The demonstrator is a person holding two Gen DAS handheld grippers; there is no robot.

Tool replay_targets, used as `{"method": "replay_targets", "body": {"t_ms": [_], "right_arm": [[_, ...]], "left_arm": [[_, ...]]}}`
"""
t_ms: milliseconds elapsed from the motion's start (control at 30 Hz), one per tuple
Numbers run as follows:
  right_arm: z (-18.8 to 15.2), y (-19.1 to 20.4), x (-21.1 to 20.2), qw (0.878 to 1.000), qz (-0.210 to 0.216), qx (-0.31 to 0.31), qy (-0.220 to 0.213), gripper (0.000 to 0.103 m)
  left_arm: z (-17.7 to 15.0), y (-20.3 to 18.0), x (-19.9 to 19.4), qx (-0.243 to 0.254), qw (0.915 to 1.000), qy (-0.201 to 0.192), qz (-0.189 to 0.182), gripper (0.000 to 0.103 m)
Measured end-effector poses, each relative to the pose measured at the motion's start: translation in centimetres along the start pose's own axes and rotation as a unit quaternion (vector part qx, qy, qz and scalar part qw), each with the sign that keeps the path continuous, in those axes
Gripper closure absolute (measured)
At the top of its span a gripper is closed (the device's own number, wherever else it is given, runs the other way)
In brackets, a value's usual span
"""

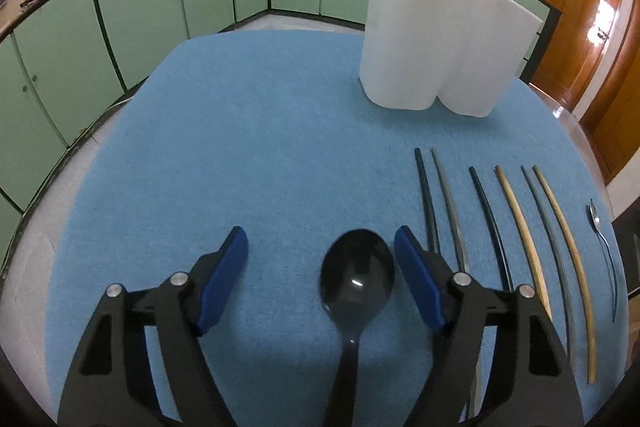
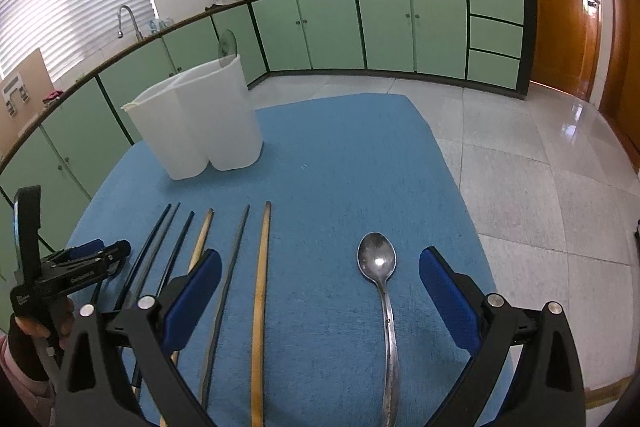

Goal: Organize utensils
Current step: 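Grasp the black plastic spoon with the left gripper while the right grasps the metal spoon, then lift both spoons and carry them over the white caddy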

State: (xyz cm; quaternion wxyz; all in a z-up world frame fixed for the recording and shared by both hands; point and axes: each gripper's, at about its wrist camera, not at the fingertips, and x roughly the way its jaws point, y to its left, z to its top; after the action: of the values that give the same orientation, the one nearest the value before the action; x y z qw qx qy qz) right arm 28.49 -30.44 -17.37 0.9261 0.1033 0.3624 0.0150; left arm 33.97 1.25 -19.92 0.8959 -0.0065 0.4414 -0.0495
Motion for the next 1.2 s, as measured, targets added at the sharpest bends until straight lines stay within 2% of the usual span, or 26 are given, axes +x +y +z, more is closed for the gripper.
{"method": "replay_targets", "body": {"t_ms": [167,233,300,533,667,733,867,1200], "right_arm": [[0.3,0.2,0.4,1.0,-0.003,-0.003,0.004,0.006],[0.3,0.1,0.6,1.0,-0.005,-0.004,0.008,0.006],[0.3,0.0,0.8,1.0,-0.009,-0.003,0.014,0.006],[0.3,-1.0,1.5,0.999,-0.015,0.003,0.031,0.014],[0.7,-1.9,2.6,0.999,-0.014,0.012,0.046,0.027],[0.8,-2.0,3.3,0.998,-0.02,0.005,0.054,0.028],[1.0,-2.1,4.9,0.997,-0.029,-0.008,0.077,0.04],[1.0,-2.5,6.4,0.995,-0.031,-0.011,0.099,0.048]], "left_arm": [[0.0,-0.1,0.1,0.002,1.0,0.001,-0.003,0.047],[0.0,-0.1,0.0,0.002,1.0,0.001,-0.007,0.064],[0.0,-0.1,0.0,0.002,0.9999,0.003,-0.015,0.07],[0.0,-0.6,-1.1,-0.001,0.9999,-0.014,-0.01,0.071],[0.5,-0.3,-2.1,-0.01,0.9995,-0.029,-0.007,0.071],[0.7,-0.3,-2.3,-0.011,0.9993,-0.034,-0.006,0.071],[0.9,-0.4,-2.5,-0.012,0.9991,-0.039,-0.006,0.071],[1.0,-0.7,-2.3,-0.009,0.9992,-0.039,-0.006,0.071]]}}
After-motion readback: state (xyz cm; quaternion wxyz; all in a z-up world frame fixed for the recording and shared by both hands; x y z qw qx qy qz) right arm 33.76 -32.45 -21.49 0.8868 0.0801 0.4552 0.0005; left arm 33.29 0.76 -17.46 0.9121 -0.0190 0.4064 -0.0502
